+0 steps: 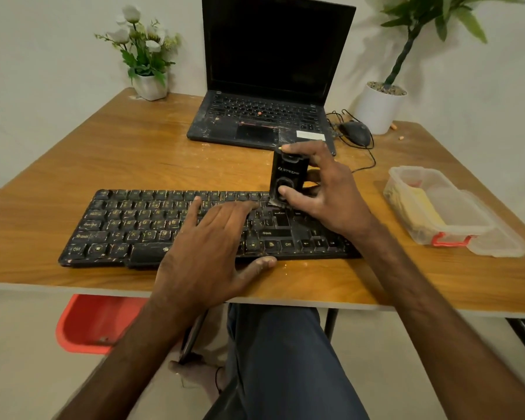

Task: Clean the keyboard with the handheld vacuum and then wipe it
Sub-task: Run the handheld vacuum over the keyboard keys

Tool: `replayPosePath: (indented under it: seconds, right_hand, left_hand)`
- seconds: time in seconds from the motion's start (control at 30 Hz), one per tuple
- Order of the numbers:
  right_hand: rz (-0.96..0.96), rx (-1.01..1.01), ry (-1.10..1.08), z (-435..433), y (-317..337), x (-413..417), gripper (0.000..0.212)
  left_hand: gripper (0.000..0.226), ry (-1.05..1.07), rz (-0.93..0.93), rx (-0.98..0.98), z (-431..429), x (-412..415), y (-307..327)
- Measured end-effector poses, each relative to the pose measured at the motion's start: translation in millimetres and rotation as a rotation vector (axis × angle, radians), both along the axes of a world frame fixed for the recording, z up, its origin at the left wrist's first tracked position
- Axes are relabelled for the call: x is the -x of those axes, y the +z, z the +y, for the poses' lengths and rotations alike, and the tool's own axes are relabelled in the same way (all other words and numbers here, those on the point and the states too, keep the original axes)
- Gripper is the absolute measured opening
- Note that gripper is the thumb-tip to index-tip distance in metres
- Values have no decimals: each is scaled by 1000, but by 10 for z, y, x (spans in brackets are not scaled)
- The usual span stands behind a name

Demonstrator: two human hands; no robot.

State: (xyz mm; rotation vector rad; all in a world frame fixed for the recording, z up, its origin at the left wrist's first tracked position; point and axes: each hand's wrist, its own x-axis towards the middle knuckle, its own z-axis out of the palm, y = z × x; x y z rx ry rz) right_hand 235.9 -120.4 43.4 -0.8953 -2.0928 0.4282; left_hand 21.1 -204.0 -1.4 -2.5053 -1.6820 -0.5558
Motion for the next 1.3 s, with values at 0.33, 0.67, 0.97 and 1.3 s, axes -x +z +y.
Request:
replayPosePath:
  seconds: [0.33, 0.67, 0.97, 1.3]
  right_hand:
    - [82, 50, 64, -327, -93, -103, 59]
    - [30, 22, 24, -70, -31, 54, 59]
    - [-40, -45, -32, 53, -7, 163, 60]
    - [43, 8, -73, -11, -66, 33, 57]
  left_hand:
    - [85, 4, 7, -23, 3, -9, -19]
    - [86, 12, 1, -21, 4, -7, -16]
    - [87, 9, 13, -14, -2, -7, -9]
    - [88, 7, 19, 1, 7, -4, -15]
